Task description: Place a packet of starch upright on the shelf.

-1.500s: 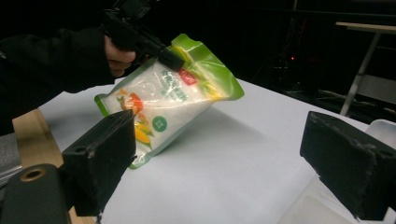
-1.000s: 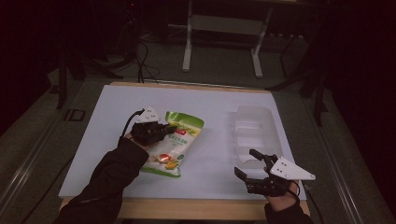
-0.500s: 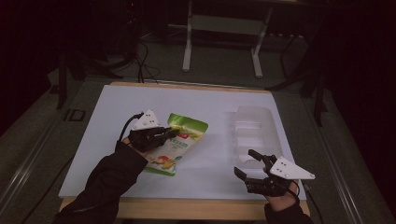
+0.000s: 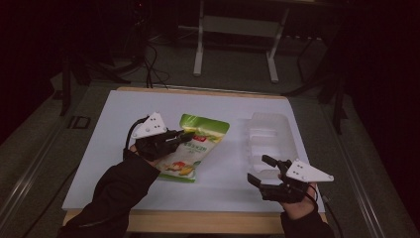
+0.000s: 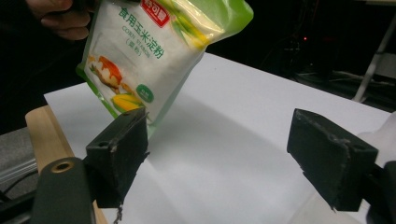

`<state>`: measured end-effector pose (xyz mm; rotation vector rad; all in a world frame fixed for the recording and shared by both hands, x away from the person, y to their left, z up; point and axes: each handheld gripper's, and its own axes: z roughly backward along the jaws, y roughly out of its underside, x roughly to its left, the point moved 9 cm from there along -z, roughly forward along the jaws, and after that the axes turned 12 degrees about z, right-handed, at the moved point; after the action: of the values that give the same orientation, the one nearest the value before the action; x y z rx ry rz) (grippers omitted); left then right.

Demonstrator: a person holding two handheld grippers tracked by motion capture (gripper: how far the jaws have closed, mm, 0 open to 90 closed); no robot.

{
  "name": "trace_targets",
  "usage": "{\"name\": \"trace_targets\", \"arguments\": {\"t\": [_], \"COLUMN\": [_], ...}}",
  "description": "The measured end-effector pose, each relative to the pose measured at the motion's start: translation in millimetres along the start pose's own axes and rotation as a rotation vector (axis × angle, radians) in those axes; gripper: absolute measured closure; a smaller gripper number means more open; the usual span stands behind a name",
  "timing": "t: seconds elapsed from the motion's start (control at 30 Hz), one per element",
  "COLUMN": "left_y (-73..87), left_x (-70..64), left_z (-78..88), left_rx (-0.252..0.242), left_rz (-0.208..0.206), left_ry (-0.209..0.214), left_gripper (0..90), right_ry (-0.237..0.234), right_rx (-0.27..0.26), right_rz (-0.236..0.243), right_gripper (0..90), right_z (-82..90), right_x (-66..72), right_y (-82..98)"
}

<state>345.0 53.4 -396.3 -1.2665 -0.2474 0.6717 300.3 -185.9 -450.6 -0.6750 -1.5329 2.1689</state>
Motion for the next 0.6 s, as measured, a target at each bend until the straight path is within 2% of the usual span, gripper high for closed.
{"name": "trace_targets", "arguments": {"t": [0.17,0.33,0.6], "left_y": [-11.1,-16.5,-20.8], "left_x": [-9.3,-15.7,-29.7], "left_z": [2.2,0.5,-5.3], "left_rx": [-0.038,-0.058,-0.057], "left_rz": [-0.009,-0.005,-0.015], "left_ry": [0.019,0.031,0.069], "left_gripper": [85.8,85.9,86.0], "right_ry": [-0.040,-0.050,-0.099], "right_rx": [-0.019,-0.007,0.018], "right_rz": [-0.034,-0.031,-0.041], "right_gripper": [18.6,18.6,18.6], "right_z": [-7.3,-19.0,-43.0], "right_x": [-6.3,-12.7,-5.4], "right_y": [-14.3,-26.2,-30.4]}}
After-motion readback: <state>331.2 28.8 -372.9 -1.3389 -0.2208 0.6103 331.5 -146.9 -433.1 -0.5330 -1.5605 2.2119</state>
